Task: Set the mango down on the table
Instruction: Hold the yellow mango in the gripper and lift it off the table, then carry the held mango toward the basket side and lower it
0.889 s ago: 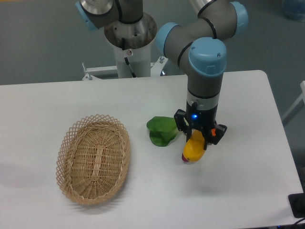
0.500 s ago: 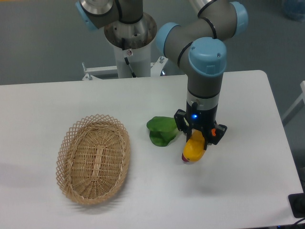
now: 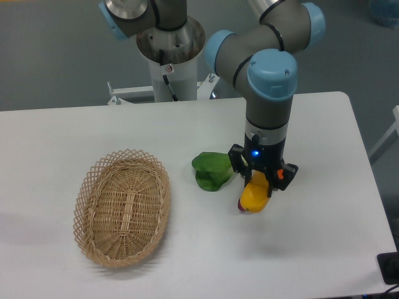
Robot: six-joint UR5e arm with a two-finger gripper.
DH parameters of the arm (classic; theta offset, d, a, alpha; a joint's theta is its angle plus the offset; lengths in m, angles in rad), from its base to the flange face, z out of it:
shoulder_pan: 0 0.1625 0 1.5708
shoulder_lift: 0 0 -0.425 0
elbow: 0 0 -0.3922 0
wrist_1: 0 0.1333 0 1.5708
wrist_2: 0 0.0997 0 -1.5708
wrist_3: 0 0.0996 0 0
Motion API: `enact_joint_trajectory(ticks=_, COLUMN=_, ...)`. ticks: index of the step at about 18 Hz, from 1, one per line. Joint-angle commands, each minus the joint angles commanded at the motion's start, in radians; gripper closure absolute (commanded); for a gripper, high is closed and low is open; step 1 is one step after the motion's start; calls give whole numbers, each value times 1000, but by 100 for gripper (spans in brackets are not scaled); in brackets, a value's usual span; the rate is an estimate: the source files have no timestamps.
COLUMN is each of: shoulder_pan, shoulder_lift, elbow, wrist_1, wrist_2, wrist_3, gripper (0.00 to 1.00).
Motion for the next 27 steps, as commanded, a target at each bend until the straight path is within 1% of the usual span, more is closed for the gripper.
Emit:
enact_joint_trajectory(ticks=3, shoulder_pan=-24, shoulder_lift=-35, elbow=31, wrist_1=6, wrist_2=2, wrist_3=-75, gripper=59)
enact_joint_trajectory(ticks=5, shoulder_pan=-41, shoulder_lift=-60, elbow=32, wrist_1=27, wrist_2=2, wrist_3=-135, gripper=59)
enact_joint_trajectory(ticks=9, shoulder_pan=-89, shoulder_lift=-112, elbow=17, wrist_1=130, wrist_2=2, wrist_3=-327, gripper=59)
enact_joint_trajectory(ticks=10, shoulder_pan=-97, shoulder_lift=-123, elbow=15, wrist_1=143, wrist_2=3, wrist_3=-368, gripper=59)
enact_joint_trajectory(ticks=12, shoulder_pan=-113, shoulder_lift=-146, elbow=14, wrist_1=146, wrist_2=6, wrist_3=-410, gripper=59)
enact_joint_trajectory(ticks=14, shoulder_pan=-126, shoulder_lift=-156, elbow=12, wrist_1=144, wrist_2=8, wrist_3=-446, gripper=59)
enact_joint_trajectory(ticks=15, shoulder_pan=-135, shoulder_lift=-163, elbow=2, wrist_1=144, wrist_2=8, wrist_3=-465, gripper=59)
enact_joint_trajectory(ticks=20, shoulder_pan=-140, shoulder_lift=-172, elbow=-47, wrist_1=146, wrist_2=9, wrist_3=-477, gripper=59)
enact_joint_trajectory(ticks=22, shoulder_pan=-147, shoulder_lift=-186, elbow=-49, wrist_1=146, wrist_2=11, wrist_3=-479, gripper=58)
enact_joint_trajectory(ticks=24, shoulder_pan=-147, shoulder_lift=-187, elbow=-58, wrist_1=147, wrist_2=11, wrist_3=-477, gripper=57)
enact_joint_trajectory(ticks=25, shoulder_pan=-147, shoulder_lift=-187, elbow=-63, wrist_1=147, wrist_2=9, wrist_3=-477, gripper=55)
enact_joint_trajectory(ticks=27, shoulder_pan=-149, shoulder_lift=-187, elbow=-67, wrist_1=149, wrist_2=9, wrist_3=-479, gripper=55)
